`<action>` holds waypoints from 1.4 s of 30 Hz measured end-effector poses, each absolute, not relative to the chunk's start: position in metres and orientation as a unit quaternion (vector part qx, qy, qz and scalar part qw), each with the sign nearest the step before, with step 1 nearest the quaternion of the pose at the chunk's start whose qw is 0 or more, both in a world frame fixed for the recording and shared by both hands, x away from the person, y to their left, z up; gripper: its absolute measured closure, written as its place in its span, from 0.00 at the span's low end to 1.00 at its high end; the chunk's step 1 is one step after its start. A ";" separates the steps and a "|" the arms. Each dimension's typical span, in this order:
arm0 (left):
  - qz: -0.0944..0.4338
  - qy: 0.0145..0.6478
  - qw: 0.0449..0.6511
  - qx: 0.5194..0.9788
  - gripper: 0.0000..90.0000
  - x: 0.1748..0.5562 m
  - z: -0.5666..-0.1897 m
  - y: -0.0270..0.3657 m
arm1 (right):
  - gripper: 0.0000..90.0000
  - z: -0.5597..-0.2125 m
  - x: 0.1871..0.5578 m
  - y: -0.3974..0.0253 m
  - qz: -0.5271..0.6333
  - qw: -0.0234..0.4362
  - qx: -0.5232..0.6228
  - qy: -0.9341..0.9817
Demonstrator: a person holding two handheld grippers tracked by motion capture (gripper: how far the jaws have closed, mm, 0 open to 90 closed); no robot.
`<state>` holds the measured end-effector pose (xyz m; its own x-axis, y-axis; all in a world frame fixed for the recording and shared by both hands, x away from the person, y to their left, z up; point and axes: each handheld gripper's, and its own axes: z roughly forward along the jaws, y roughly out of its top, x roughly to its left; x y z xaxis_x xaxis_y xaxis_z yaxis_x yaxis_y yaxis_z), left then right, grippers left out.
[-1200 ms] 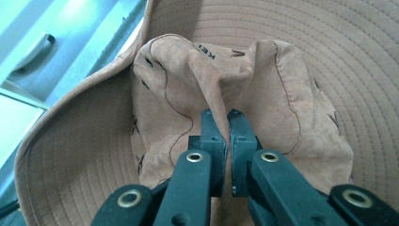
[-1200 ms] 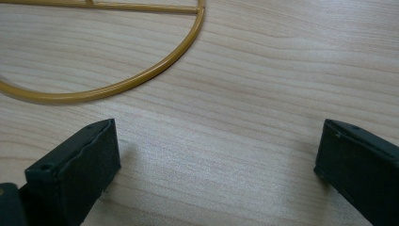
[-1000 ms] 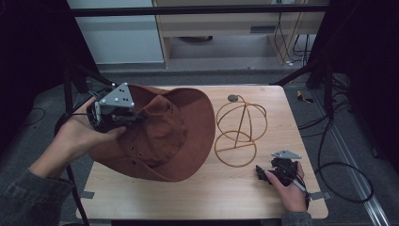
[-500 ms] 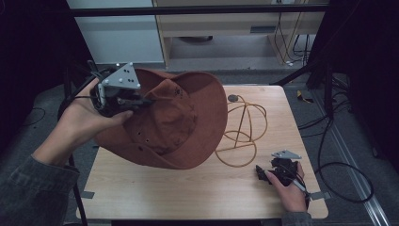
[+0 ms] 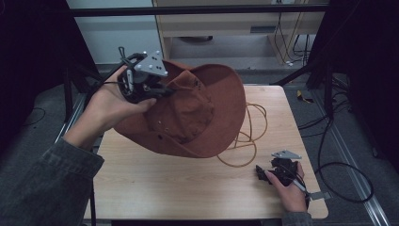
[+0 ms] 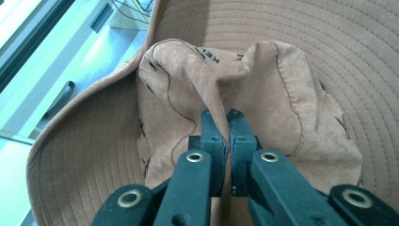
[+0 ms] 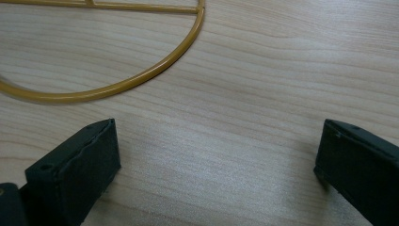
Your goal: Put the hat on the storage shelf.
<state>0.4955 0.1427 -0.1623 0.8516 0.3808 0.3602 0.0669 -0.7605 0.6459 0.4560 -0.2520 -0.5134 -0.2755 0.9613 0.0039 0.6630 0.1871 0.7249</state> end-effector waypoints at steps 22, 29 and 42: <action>0.235 0.095 0.316 0.914 0.98 0.512 -0.164 0.088 | 0.00 -0.513 0.456 -0.252 0.316 0.235 0.554 0.734; 0.232 0.086 0.315 0.916 0.98 0.515 -0.164 0.073 | 0.00 -0.513 0.456 -0.252 0.315 0.235 0.553 0.734; 0.229 0.078 0.314 0.918 0.98 0.515 -0.169 0.057 | 0.00 -0.513 0.456 -0.252 0.315 0.235 0.553 0.734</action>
<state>0.5152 0.0566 -0.1689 0.8826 0.2871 0.3723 -0.0010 -0.7907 0.6122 0.4558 -0.2523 -0.5131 -0.2771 0.9608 0.0036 0.6646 0.1889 0.7230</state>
